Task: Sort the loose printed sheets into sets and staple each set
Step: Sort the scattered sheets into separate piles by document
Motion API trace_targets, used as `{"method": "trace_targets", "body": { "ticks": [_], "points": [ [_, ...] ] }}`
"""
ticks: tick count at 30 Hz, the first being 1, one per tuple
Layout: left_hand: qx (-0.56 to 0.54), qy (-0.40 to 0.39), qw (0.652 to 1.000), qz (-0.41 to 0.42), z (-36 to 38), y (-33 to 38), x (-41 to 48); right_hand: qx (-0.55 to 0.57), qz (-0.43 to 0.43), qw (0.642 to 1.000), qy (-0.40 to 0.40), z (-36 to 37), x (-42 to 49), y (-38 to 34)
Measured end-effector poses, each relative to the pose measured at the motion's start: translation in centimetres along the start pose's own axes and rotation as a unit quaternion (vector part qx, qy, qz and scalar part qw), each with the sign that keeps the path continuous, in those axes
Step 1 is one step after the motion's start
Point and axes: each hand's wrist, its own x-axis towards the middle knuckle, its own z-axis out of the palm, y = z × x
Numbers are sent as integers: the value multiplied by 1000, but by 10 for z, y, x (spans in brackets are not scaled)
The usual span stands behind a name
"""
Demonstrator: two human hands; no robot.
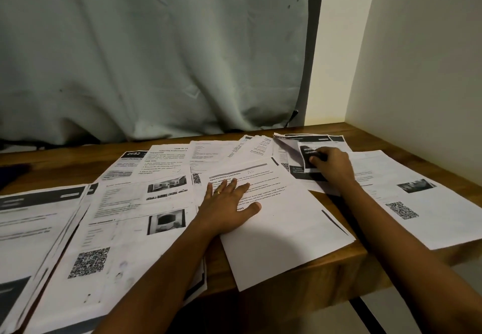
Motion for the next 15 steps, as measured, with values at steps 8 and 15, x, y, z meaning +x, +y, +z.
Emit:
{"method": "trace_targets", "body": {
  "ticks": [8, 15],
  "points": [
    [-286, 90, 952, -63, -9, 3, -2, 75, -152, 985, 20, -22, -44, -68],
    [-525, 134, 828, -143, -36, 13, -9, 20, -206, 972, -115, 1, -113, -91]
  ]
}}
